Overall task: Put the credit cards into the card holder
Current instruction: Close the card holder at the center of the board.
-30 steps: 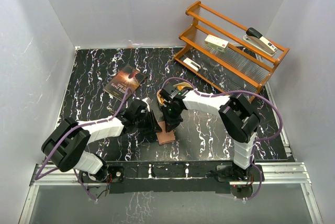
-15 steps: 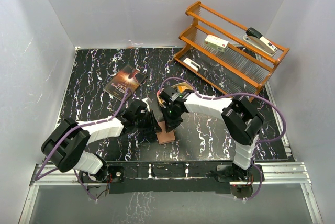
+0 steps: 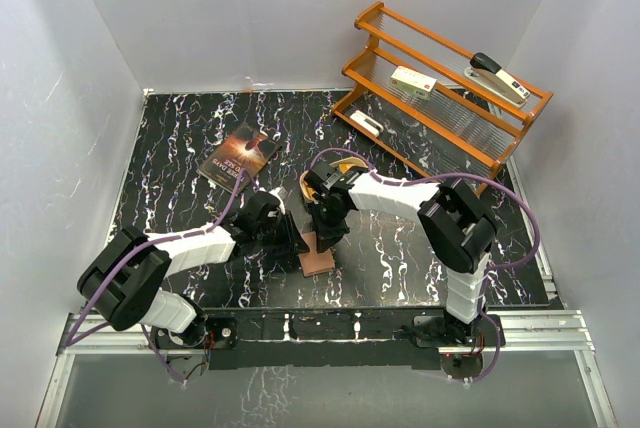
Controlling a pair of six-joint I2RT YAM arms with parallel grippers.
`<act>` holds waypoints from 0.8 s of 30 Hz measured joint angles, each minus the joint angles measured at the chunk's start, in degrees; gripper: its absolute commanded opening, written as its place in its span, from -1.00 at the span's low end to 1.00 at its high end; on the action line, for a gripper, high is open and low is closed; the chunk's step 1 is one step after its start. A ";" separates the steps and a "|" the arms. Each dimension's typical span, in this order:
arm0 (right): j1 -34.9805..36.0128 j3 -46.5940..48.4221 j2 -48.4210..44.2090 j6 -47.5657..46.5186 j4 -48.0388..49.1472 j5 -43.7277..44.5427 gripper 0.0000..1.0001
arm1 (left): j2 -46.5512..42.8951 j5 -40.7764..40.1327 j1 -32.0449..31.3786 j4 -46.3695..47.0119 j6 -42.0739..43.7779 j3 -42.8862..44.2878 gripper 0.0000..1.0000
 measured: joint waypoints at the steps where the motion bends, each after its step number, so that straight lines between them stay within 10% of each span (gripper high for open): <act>1: 0.00 -0.02 0.04 0.13 -0.02 0.04 -1.00 | -0.09 -0.02 0.00 0.15 -0.11 -0.13 -0.79; 24: 0.33 -2.05 -3.78 -3.02 3.63 -0.17 -0.73 | -0.20 -0.79 0.00 0.17 -0.39 -0.26 -0.80</act>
